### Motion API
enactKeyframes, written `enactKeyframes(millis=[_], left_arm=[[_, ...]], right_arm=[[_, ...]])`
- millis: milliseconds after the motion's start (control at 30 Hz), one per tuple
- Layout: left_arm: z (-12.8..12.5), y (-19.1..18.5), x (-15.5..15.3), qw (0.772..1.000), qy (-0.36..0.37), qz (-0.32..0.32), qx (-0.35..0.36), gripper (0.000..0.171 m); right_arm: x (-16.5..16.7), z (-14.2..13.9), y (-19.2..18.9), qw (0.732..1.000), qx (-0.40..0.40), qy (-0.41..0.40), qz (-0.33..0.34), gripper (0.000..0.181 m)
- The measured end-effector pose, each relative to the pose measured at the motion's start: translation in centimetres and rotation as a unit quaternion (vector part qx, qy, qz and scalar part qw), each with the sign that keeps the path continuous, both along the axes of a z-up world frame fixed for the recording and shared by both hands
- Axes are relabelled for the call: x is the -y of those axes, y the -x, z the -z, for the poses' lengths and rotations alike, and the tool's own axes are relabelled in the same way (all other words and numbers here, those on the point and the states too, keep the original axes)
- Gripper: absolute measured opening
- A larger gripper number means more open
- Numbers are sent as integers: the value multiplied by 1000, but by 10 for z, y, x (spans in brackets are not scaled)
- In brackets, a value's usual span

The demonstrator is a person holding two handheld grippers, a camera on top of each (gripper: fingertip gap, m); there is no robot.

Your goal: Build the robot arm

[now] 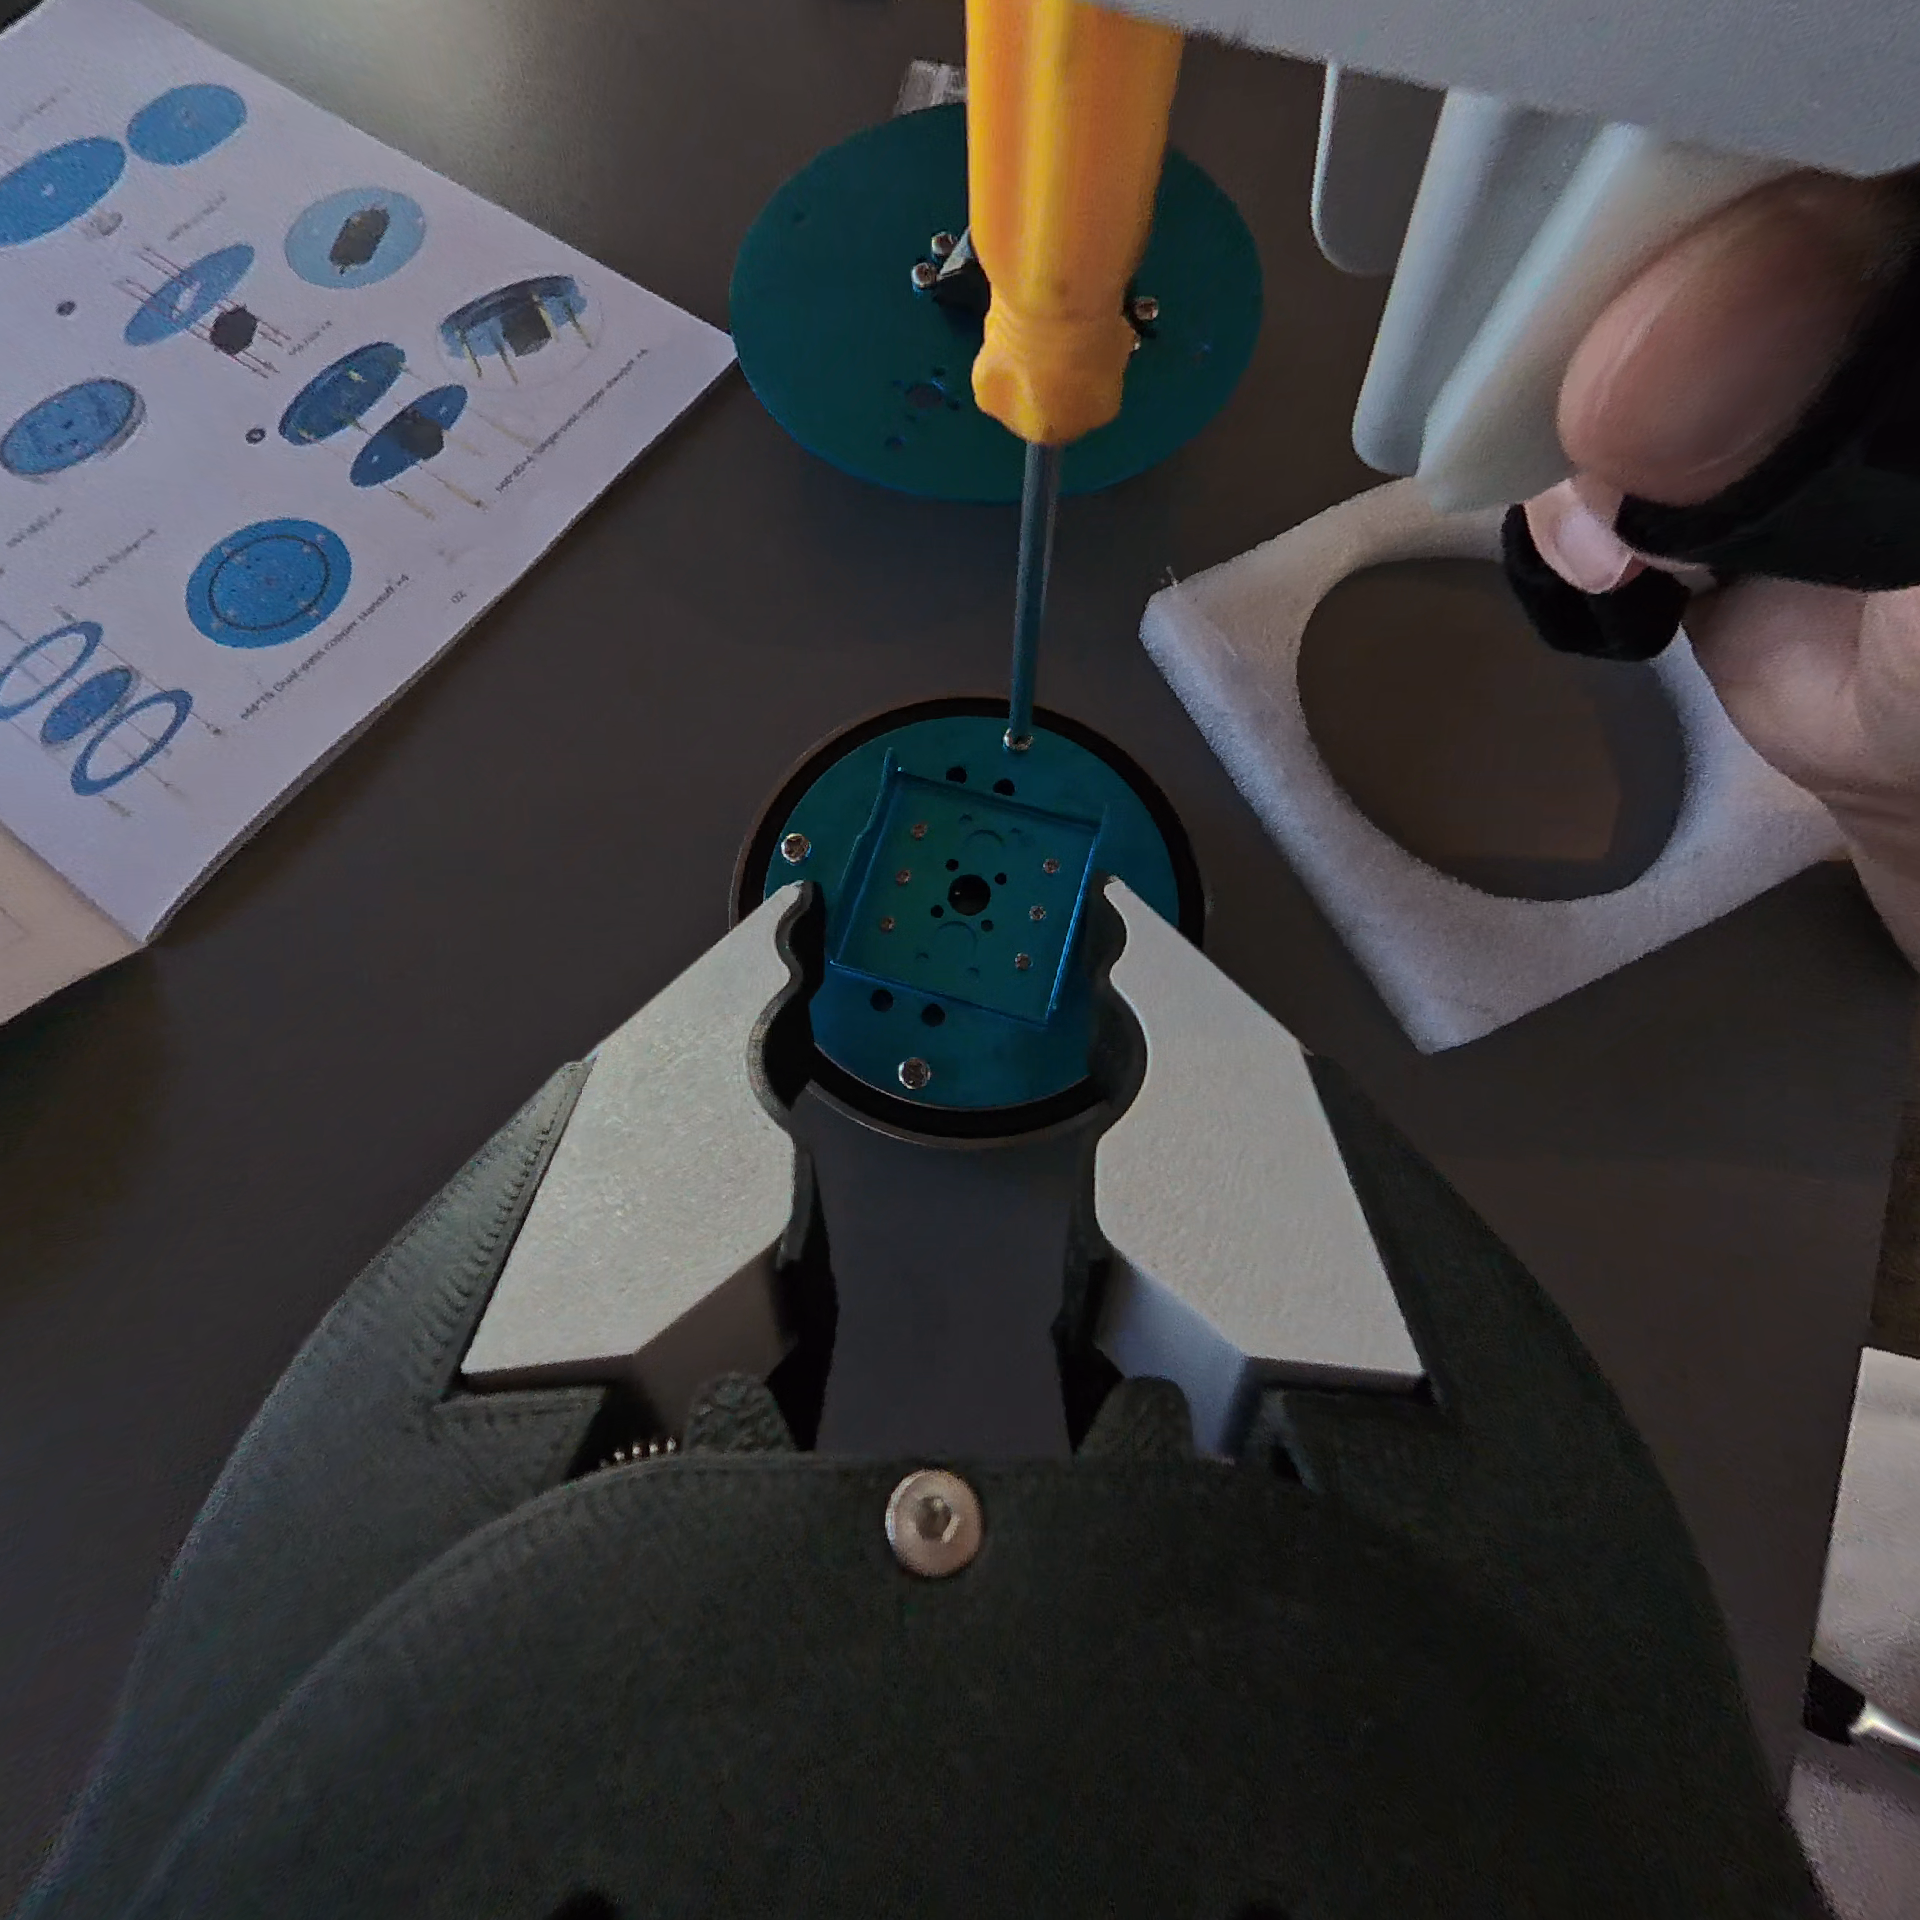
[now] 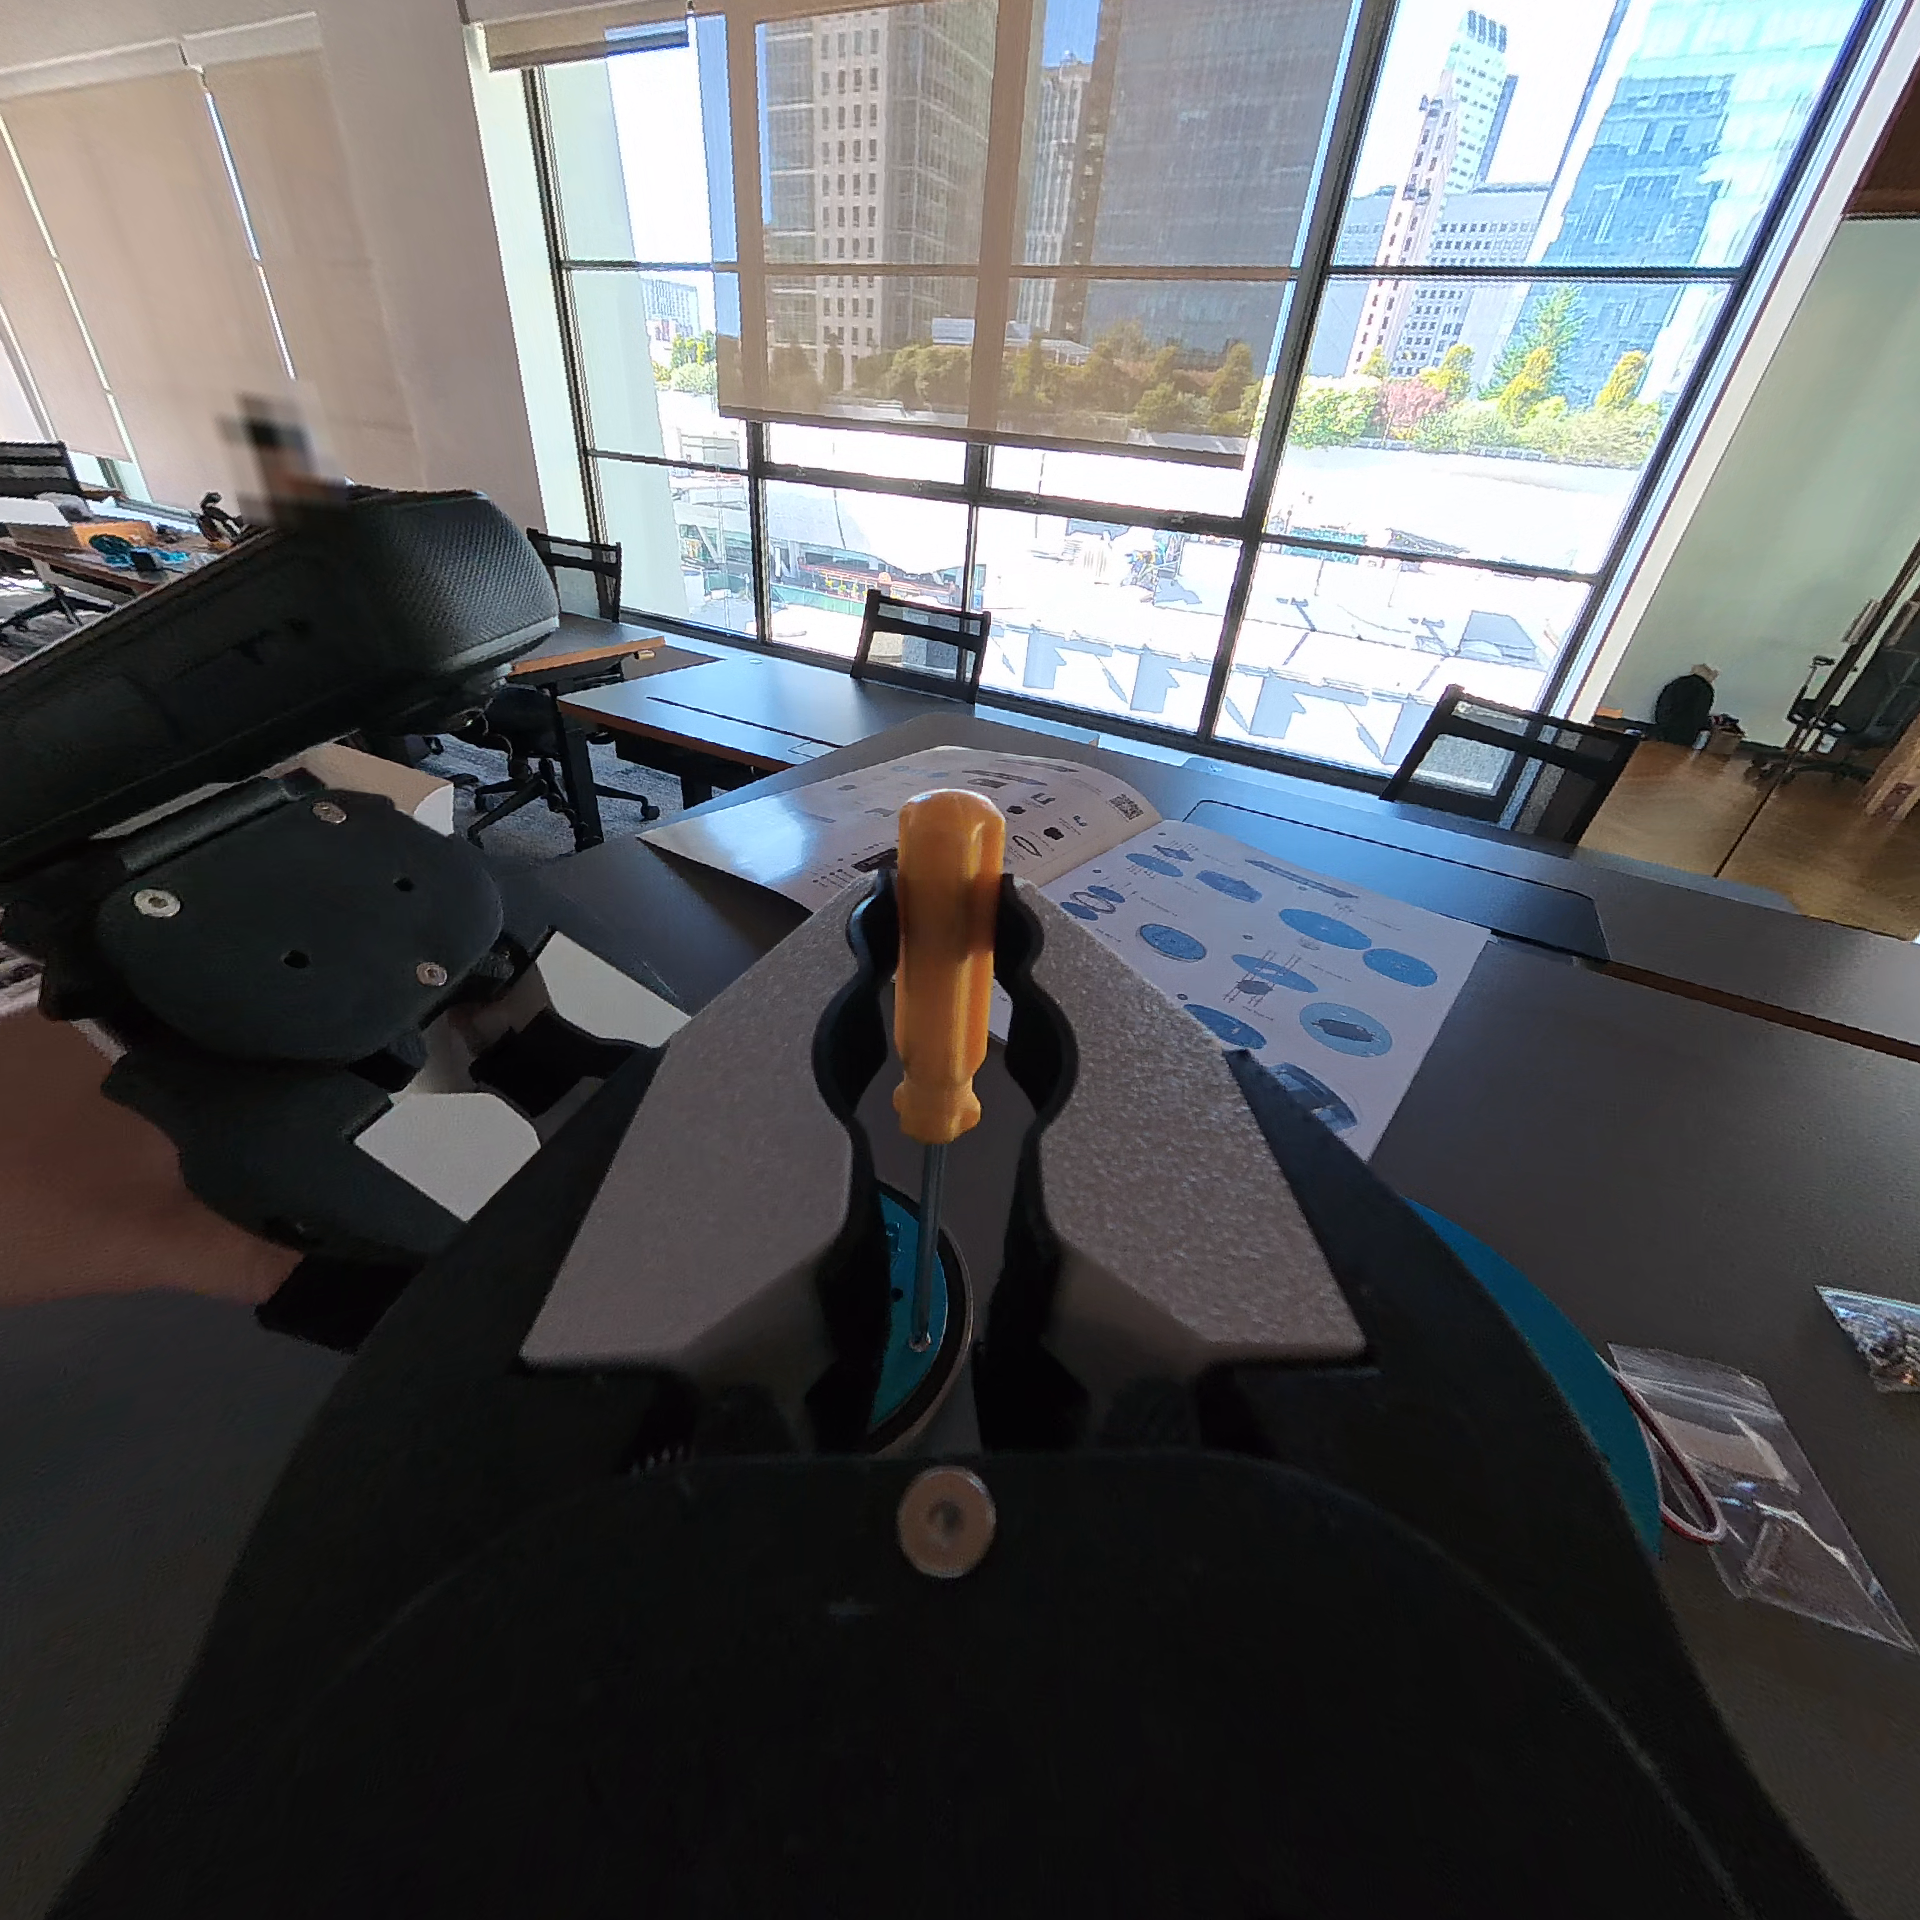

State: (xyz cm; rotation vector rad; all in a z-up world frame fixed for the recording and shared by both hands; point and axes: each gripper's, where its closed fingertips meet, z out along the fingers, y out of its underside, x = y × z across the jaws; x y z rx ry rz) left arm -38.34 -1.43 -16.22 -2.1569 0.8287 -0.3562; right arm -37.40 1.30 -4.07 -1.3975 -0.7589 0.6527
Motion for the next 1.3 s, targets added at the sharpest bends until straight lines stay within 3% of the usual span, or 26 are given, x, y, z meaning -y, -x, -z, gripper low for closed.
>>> enactKeyframes(millis=[100,200,333,433,500,600,700,767,833,900,1100,1300], left_arm=[[0,3,8,999,-6,33,-30,50],[2,2,16,998,9,62,-15,61],[-2,-1,12,994,-45,89,-42,71],[-4,-8,14,984,-55,159,-54,70],[-9,-10,17,968,-60,230,-80,73],[-18,-1,15,925,-95,340,-141,71],[-20,-1,18,897,-58,425,-110,74],[-16,1,10,882,-45,459,-102,85],[-12,0,10,867,-15,492,-75,83],[-7,-1,12,856,3,514,-51,81],[0,-10,13,839,-31,543,-7,64],[0,-13,13,842,-34,538,37,62]], right_arm=[[0,0,-2,1000,-3,-2,0,17],[-1,0,-3,1000,-10,1,0,17],[1,0,-2,1000,-11,-3,-7,17],[3,0,0,1000,-4,-5,-14,17],[3,0,1,1000,-1,-3,-20,17],[4,0,2,1000,-2,-5,-29,17],[5,0,1,999,-4,-4,-34,17],[6,-1,2,999,-10,-1,-44,17],[7,-1,2,999,-13,3,-48,17],[6,-1,0,999,-11,2,-45,16],[8,-1,-4,999,-9,1,-38,17],[8,0,-3,1000,-1,-3,-28,17]])
